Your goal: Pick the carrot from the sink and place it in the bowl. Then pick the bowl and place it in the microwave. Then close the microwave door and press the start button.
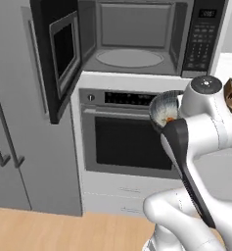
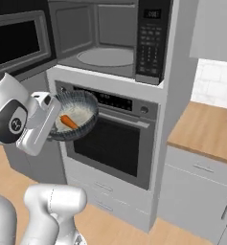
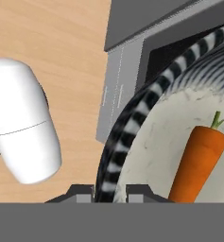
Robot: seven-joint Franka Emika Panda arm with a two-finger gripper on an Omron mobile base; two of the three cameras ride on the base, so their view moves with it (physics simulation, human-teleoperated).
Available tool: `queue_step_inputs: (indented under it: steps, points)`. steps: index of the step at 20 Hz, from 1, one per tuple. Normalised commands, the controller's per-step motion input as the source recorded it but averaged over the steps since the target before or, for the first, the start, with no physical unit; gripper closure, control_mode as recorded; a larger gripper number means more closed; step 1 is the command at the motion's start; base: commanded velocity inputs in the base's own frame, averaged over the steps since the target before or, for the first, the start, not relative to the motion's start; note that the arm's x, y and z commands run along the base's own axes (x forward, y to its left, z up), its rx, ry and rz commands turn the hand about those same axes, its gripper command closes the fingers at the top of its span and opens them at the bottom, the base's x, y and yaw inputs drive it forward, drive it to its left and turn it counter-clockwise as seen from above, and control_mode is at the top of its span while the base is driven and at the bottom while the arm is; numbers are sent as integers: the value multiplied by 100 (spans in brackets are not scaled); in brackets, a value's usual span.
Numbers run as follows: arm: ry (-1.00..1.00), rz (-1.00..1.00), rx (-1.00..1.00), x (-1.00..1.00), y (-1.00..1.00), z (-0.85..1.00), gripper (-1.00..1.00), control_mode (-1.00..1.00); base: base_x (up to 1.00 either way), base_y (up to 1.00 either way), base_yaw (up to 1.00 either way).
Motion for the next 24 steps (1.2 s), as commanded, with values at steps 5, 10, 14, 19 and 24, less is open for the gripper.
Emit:
queue_step_inputs:
  steps: [5,10,14,19,24]
  points:
    - [0,0,0,0,0,0,100,100,35,65,-32]
    - [0,0,0,0,0,0,100,100,24,2,-24]
    - [0,0,0,0,0,0,100,100,31,-2,-17]
    - [0,0,0,0,0,0,100,100,42,0,-15]
    - [0,0,0,0,0,0,100,100,35,-3,-22]
